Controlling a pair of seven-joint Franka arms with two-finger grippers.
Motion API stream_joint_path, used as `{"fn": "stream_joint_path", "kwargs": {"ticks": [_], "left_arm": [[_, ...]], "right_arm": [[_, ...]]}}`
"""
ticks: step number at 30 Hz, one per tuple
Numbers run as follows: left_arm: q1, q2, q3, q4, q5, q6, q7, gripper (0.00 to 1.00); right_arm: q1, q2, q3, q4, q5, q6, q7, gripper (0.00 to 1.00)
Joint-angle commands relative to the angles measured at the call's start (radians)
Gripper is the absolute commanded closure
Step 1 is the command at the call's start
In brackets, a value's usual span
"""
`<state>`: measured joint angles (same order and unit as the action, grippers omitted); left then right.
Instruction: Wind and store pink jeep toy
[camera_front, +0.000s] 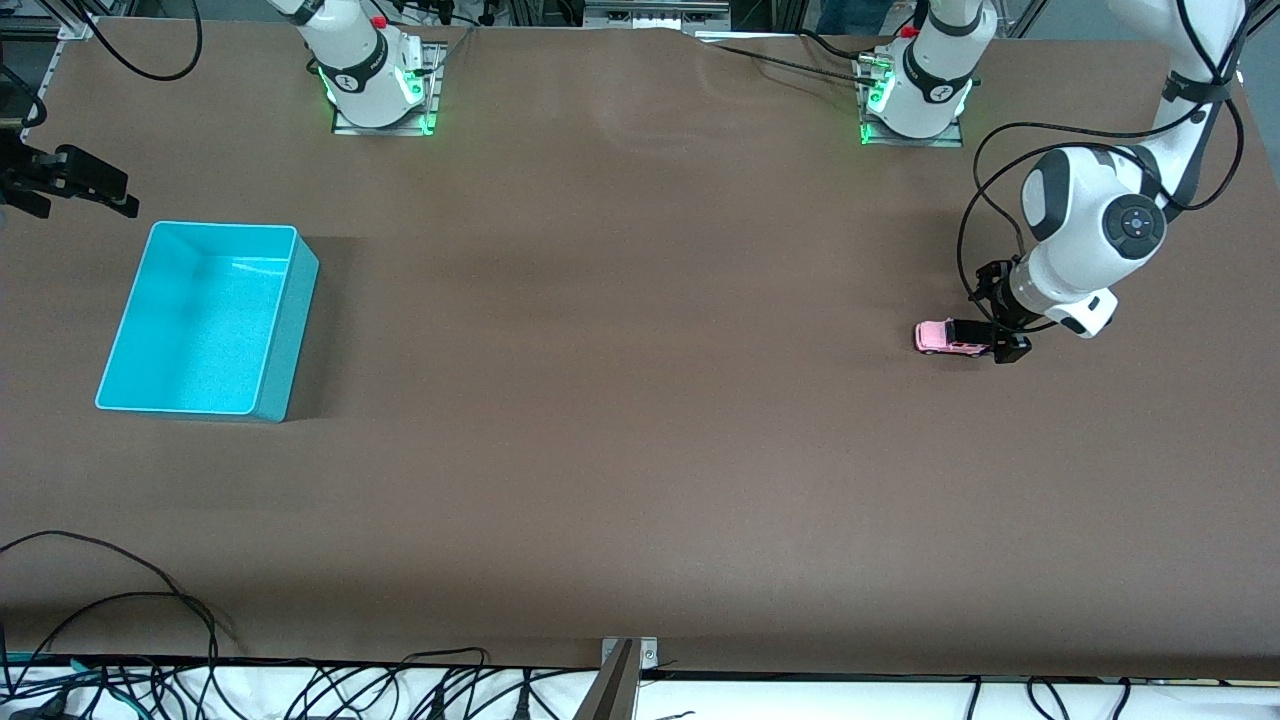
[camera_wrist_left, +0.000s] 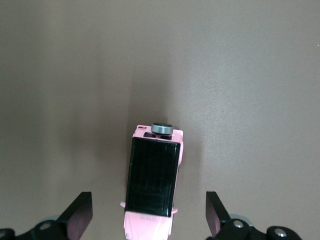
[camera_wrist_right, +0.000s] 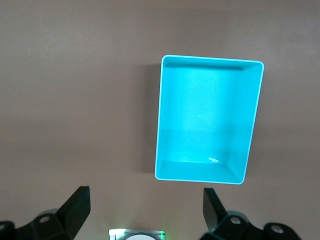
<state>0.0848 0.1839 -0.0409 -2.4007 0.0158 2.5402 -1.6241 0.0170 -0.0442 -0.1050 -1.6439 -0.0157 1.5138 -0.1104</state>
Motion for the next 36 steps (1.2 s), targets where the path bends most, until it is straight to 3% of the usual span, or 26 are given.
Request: {"fn": "stream_joint_path", "kwargs": {"ticks": [1,10,15,26,31,36], "left_arm": [[-0.007,0.034,0.003,-0.003,0.038,0.054,-0.007,0.00],[-0.014,0.062,0.002,-0.003,0.039,0.083,-0.007,0.00],[-0.016,0.072,0.003,-0.005,0.041,0.097,-0.005,0.07],[-0.016,0.094,0.003,-0.002,0.081,0.106,-0.002,0.49],[-0.017,0.092,0.001,0.005,0.081,0.104,-0.006,0.74],[-0.056,0.082,-0.004,0.015,0.079,0.094,-0.028,0.76]], "right_arm": [[-0.002,0.009,-0.002,0.027,-0.001,-0.009,0.006,0.00],[-0.002,0.009,-0.013,0.027,0.000,-0.009,0.008,0.00],[-0.002,0.009,-0.013,0.027,0.000,-0.009,0.008,0.00],[-0.002,0.009,-0.013,0.027,0.000,-0.009,0.008,0.00],[-0.002,0.009,-0.013,0.027,0.000,-0.009,0.008,0.00],[-0.002,0.009,-0.013,0.027,0.000,-0.009,0.008,0.00]]}}
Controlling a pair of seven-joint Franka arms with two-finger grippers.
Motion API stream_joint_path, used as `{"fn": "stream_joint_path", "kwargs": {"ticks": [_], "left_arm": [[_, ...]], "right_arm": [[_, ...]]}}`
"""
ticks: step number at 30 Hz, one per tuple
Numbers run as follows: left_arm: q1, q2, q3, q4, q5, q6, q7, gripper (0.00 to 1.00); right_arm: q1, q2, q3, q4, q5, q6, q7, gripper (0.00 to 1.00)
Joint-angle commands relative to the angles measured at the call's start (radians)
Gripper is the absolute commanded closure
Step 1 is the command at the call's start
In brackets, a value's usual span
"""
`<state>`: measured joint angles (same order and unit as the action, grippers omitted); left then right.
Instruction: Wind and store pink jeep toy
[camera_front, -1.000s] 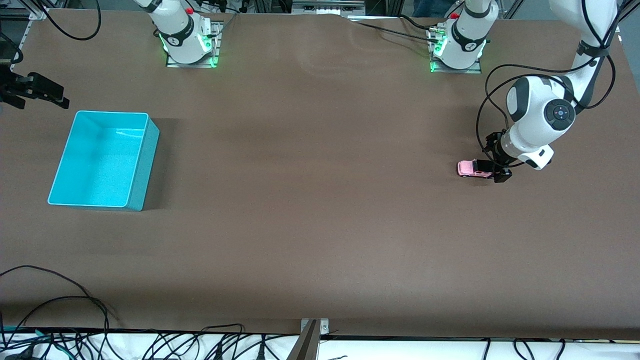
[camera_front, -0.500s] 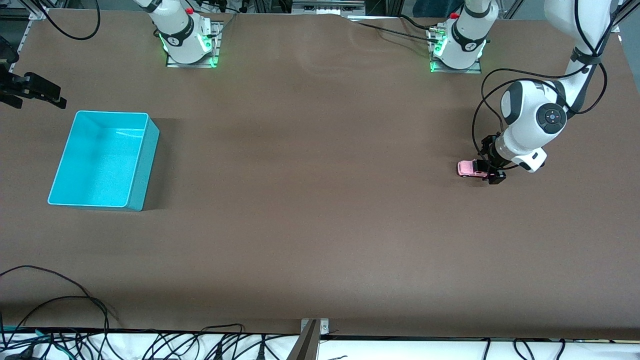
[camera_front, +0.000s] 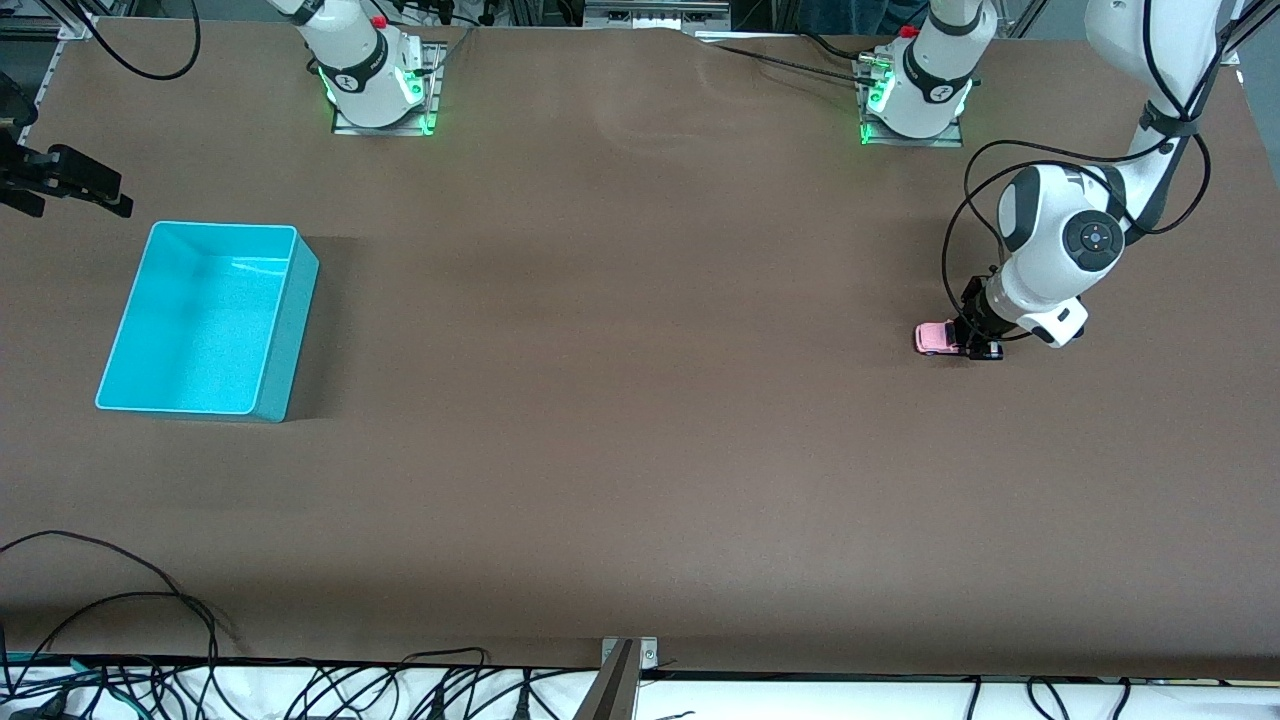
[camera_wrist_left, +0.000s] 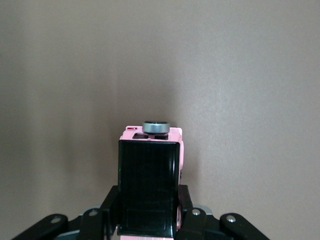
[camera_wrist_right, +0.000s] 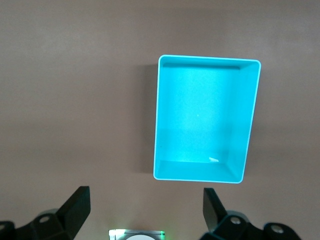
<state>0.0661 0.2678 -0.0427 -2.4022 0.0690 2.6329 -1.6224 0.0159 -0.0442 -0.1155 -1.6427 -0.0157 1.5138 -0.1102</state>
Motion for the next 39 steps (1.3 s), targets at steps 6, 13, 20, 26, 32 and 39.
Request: {"fn": "stream_joint_path", "kwargs": {"ticks": [6,13,20,26,32,39], "left_arm": [[-0.083,-0.015,-0.003,0.029,0.028,-0.022,-0.099,0.76],[-0.146,-0.004,-0.003,0.028,0.028,-0.021,-0.185,0.76],[-0.161,0.010,-0.003,0.028,0.031,-0.019,-0.209,0.79],[-0.160,0.030,-0.003,0.028,0.031,-0.013,-0.202,0.79],[-0.147,0.045,0.000,0.028,0.097,-0.011,-0.202,0.80],[-0.121,0.062,0.004,0.029,0.123,0.006,-0.197,0.80]], "right_arm": [[-0.001,0.009,-0.003,0.026,0.000,-0.009,0.007,0.00],[-0.001,0.009,-0.003,0.026,0.000,-0.009,0.006,0.00],[-0.001,0.009,-0.003,0.026,0.000,-0.009,0.006,0.00],[-0.001,0.009,-0.003,0.026,0.000,-0.009,0.006,0.00],[-0.001,0.009,-0.003,0.026,0.000,-0.009,0.006,0.00],[-0.001,0.009,-0.003,0.026,0.000,-0.009,0.006,0.00]]}}
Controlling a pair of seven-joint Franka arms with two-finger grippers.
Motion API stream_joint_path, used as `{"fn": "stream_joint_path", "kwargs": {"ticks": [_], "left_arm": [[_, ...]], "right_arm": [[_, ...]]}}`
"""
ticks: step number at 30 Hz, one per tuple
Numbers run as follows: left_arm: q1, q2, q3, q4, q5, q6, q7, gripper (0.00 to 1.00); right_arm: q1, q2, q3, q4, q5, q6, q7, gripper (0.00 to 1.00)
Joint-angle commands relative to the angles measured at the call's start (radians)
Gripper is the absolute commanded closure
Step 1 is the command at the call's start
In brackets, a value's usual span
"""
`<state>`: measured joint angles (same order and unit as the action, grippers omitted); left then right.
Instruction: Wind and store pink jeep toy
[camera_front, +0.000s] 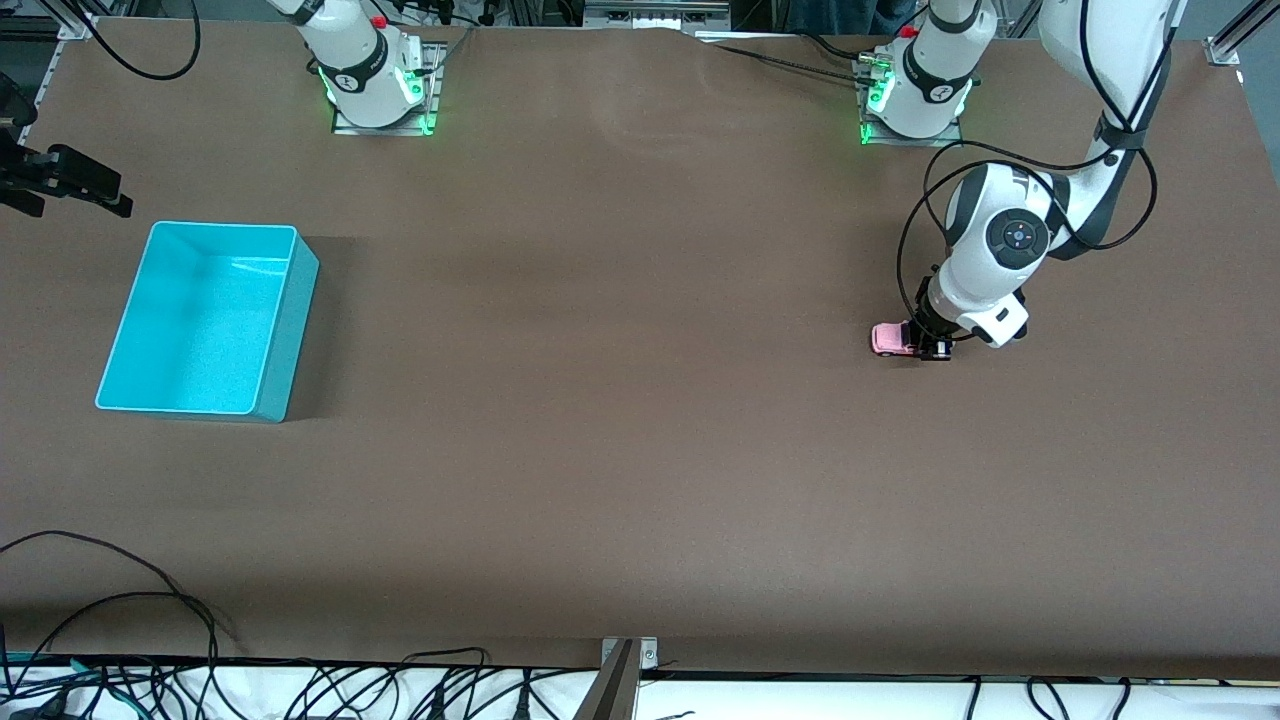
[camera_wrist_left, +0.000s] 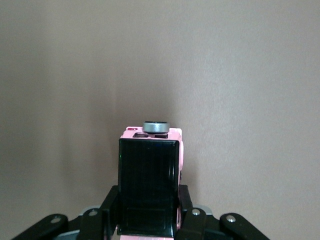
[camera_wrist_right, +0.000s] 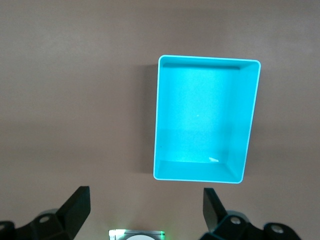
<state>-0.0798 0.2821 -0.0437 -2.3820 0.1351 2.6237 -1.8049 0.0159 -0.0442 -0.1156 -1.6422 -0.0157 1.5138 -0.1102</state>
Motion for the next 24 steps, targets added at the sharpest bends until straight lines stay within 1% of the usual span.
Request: {"fn": "stream_joint_path", "kwargs": {"ticks": [1,10,17,24], "left_arm": [[0.029,0.048,0.005,0.009,0.067,0.015,-0.014,0.80],[0.090,0.063,0.004,0.009,0.149,0.016,-0.014,0.80],[0.137,0.077,0.004,0.009,0.227,0.016,-0.014,0.83],[0.215,0.094,0.004,0.009,0.314,0.045,-0.014,0.83]], "right_arm": [[0.001,0.009,-0.003,0.025,0.000,-0.009,0.006,0.00],[0.001,0.009,-0.003,0.025,0.000,-0.009,0.004,0.00],[0.001,0.009,-0.003,0.025,-0.001,-0.009,0.006,0.00],[0.001,0.009,-0.003,0.025,-0.001,-0.009,0.006,0.00]]}}
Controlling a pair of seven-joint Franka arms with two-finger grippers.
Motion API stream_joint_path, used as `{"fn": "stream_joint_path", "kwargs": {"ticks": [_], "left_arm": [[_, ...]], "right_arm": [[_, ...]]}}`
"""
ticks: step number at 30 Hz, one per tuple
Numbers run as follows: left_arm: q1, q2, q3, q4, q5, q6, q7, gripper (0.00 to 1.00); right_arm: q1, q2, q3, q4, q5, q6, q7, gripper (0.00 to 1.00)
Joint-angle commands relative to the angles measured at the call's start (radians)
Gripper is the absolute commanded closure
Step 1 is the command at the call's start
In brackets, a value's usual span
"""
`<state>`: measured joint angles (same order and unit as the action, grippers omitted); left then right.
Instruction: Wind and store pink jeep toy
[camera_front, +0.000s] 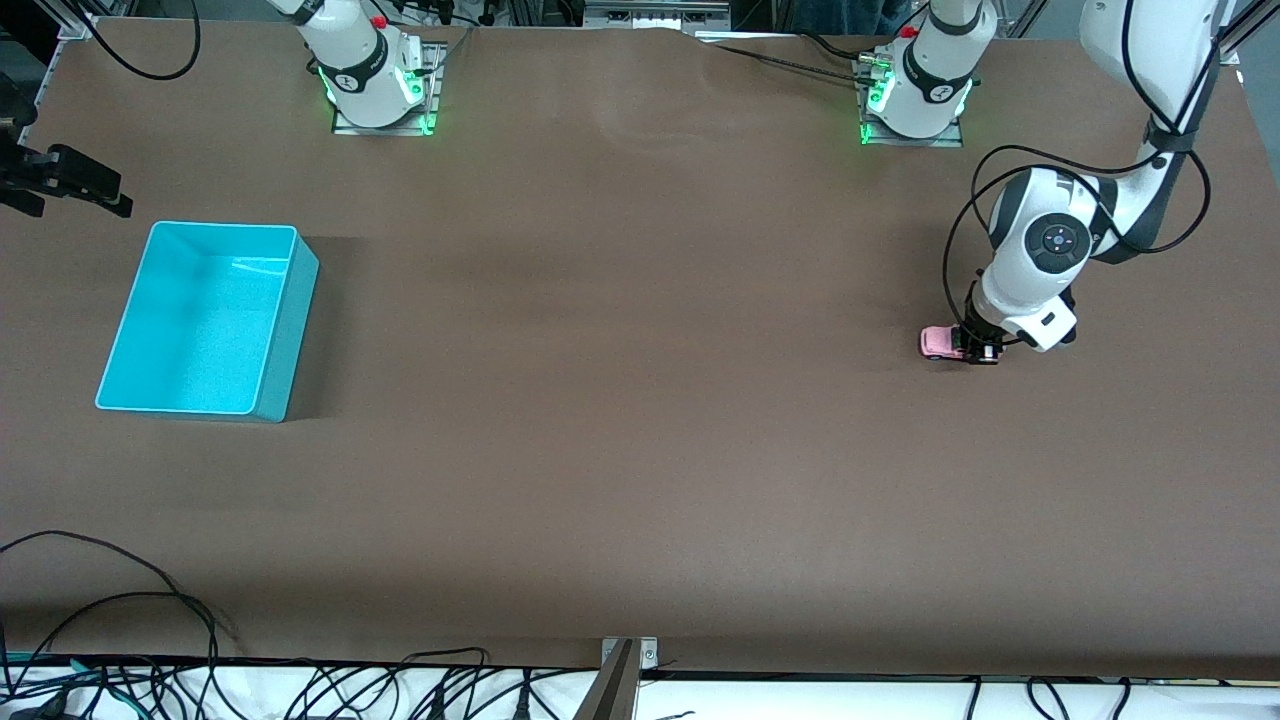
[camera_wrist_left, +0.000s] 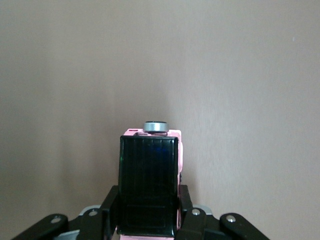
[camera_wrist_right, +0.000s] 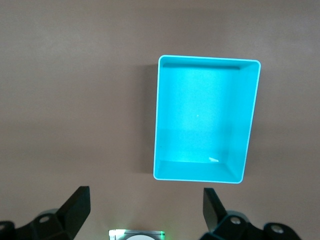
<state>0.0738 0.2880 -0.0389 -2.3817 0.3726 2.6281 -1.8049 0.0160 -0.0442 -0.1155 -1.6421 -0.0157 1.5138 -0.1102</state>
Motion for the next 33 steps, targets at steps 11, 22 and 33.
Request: {"fn": "stream_joint_path", "kwargs": {"ticks": [11,22,33], "left_arm": [[0.173,0.114,-0.003,0.024,0.198,0.056,-0.014,0.80],[0.190,0.137,-0.001,0.056,0.226,0.056,-0.014,0.09],[0.221,0.059,-0.003,0.118,0.195,-0.019,-0.017,0.00]], "right_arm": [[0.001,0.009,-0.003,0.025,-0.001,-0.009,0.006,0.00],[0.001,0.009,-0.003,0.025,-0.001,-0.009,0.006,0.00],[-0.001,0.009,-0.003,0.025,-0.001,-0.009,0.004,0.00]]}}
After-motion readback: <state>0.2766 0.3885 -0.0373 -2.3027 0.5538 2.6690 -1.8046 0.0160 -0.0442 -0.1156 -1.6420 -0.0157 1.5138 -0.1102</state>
